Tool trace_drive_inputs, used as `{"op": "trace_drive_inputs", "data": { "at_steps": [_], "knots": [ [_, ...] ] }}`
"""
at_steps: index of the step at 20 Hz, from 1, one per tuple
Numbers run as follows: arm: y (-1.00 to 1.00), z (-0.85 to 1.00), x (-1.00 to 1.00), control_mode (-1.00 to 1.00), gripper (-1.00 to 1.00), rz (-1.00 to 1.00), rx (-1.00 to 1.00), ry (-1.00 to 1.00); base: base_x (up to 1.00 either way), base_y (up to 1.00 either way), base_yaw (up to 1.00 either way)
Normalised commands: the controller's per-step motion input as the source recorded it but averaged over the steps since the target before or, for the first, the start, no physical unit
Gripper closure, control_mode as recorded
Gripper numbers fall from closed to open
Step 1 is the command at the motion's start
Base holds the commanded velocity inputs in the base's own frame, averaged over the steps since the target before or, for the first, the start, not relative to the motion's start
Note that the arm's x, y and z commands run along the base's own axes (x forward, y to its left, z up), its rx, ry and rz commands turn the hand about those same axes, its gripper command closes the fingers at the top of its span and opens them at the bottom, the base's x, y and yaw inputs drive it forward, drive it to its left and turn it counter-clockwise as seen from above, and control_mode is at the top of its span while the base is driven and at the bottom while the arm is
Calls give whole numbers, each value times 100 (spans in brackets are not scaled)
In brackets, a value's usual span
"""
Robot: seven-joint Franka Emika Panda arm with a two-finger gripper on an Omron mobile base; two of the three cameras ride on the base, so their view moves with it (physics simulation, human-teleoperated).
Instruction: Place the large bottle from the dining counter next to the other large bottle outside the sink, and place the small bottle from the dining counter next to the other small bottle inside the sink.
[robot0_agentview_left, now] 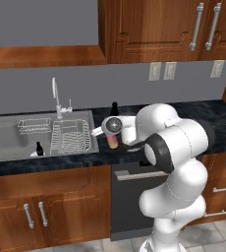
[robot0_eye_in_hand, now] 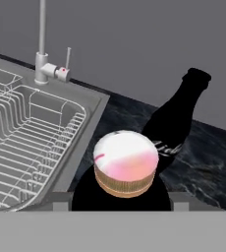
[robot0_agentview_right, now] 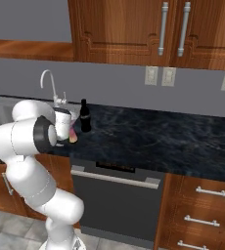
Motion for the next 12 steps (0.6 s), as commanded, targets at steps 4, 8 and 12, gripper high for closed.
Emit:
{"op": "trace_drive_inputs", "data": {
  "at_steps": [4, 8, 12],
  "knots": [
    [-5, 7, 0, -100, 100, 0, 9, -8, 0, 0, 0],
    [-6, -2, 4, -100, 100, 0, 15, -2, 0, 0, 0],
    [-4, -8, 5, -100, 100, 0, 8, -2, 0, 0, 0]
  ]
}}
